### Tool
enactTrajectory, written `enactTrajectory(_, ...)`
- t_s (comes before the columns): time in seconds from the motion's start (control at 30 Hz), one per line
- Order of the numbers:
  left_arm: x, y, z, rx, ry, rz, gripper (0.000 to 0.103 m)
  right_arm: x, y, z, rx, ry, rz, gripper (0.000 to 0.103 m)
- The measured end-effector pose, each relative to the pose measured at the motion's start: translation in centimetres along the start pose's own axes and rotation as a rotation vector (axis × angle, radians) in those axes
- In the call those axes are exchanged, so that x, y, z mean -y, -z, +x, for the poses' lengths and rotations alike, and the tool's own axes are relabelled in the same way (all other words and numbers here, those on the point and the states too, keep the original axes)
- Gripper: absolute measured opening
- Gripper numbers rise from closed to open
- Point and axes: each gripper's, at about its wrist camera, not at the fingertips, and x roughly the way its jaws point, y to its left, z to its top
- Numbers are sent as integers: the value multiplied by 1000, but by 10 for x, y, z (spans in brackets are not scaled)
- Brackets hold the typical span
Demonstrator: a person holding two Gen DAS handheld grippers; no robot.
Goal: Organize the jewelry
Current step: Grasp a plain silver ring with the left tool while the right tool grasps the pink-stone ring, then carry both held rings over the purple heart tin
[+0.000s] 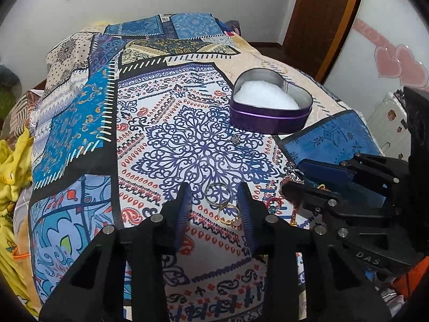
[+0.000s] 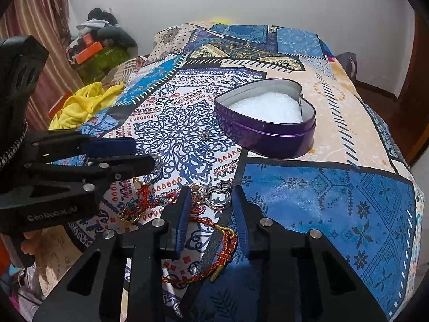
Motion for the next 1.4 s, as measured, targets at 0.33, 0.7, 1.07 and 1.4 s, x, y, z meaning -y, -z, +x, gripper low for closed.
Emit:
enactTrajectory(0.33,6,-1,10,-28,-1,20,20,1,0,-2,13,-8,9,28)
enactTrajectory(0.7,10,-4,-14,26,-4,12,20,2,-2,-16,47,-1,28,28)
enactTrajectory(1.07,13,-22,-38,106,-6,-13,20,11,-17,-49,152,50,50,28)
enactTrajectory(1.4,19,-46,-57,196,-14,-8,20,24,-34,-68,230,100,56,28)
